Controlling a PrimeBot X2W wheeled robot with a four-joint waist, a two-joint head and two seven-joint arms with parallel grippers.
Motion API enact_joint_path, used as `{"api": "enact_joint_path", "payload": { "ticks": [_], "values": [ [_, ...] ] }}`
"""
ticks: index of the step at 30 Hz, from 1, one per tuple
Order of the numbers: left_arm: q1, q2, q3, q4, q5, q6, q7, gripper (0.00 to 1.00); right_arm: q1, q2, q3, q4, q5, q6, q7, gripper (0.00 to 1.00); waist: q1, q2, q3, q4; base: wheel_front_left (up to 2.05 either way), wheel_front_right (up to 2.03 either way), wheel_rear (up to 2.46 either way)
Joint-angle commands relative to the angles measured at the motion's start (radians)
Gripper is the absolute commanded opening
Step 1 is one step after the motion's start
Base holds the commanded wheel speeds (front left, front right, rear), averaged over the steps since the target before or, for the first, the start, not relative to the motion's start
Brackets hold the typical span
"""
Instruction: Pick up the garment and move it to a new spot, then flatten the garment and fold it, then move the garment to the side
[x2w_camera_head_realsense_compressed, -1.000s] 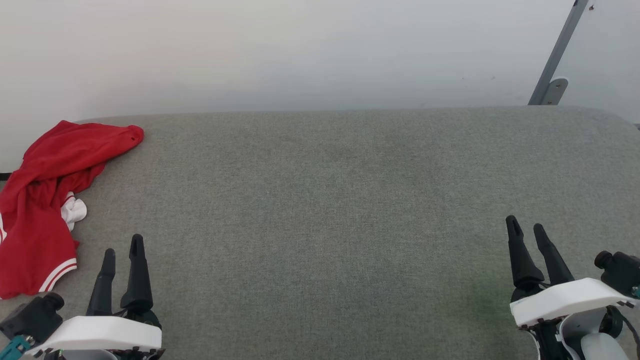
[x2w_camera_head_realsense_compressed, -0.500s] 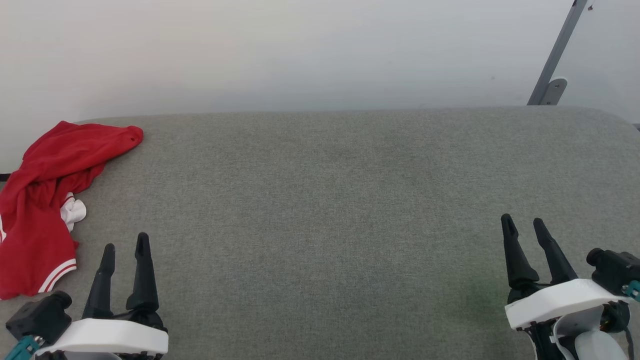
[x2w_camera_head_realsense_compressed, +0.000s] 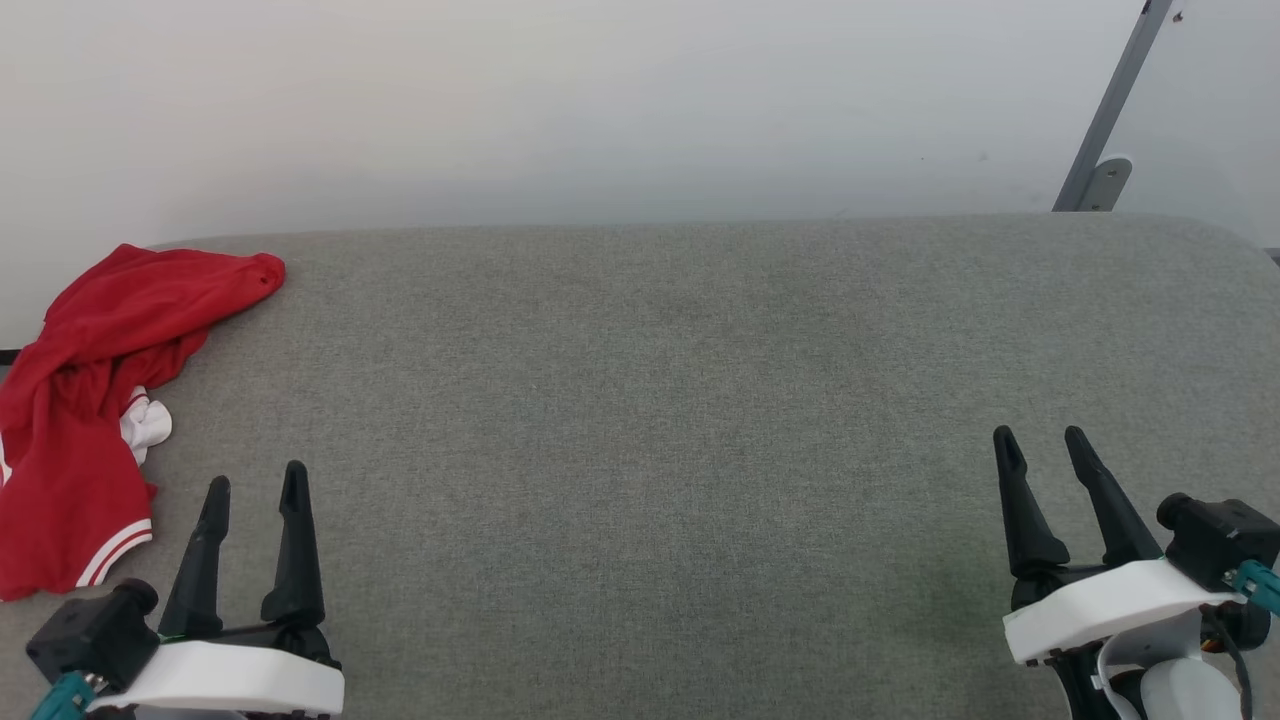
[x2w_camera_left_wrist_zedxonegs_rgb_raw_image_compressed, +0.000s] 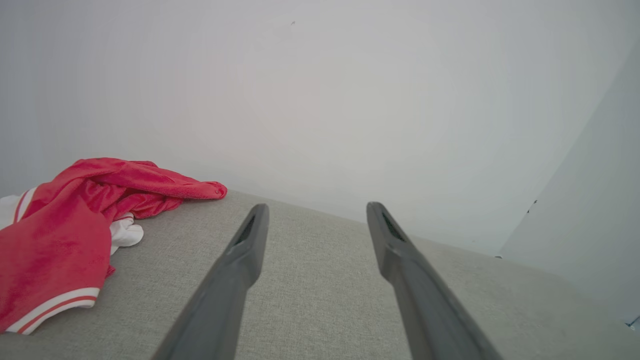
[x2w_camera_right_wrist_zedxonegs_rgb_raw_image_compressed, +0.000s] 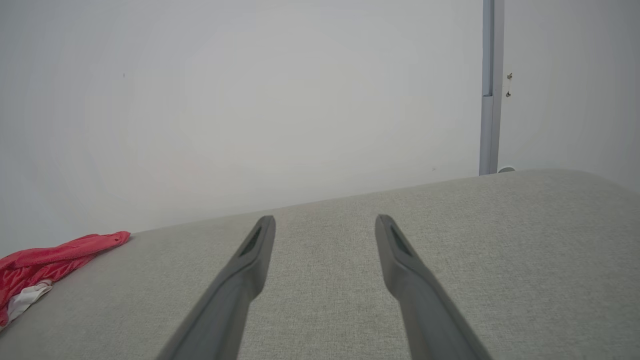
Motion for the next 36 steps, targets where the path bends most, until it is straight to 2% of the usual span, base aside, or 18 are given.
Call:
{"api": "enact_joint_path", "payload": {
  "ticks": [1, 32, 36],
  "values": [
    [0.009, 0.005, -0.001, -0.012, 0.023, -0.004, -0.009, 1.0, -0.017, -0.006, 0.006, -0.009, -0.018, 0.005, -0.009, 1.0, 0.0, 0.0, 0.0, 0.0, 0.0, 0.0, 0.0],
    [0.037, 0.035, -0.034, -0.048, 0.198, -0.005, -0.068, 1.0, -0.013, -0.02, 0.029, -0.03, -0.244, 0.005, -0.068, 1.0, 0.0, 0.0, 0.001, -0.005, 0.0, 0.0, 0.0],
    [0.034, 0.036, -0.034, -0.044, 0.187, -0.005, -0.067, 1.0, -0.014, -0.017, 0.024, -0.029, -0.244, 0.005, -0.068, 1.0, 0.0, 0.0, 0.001, -0.005, 0.0, 0.0, 0.0]
  ]
}}
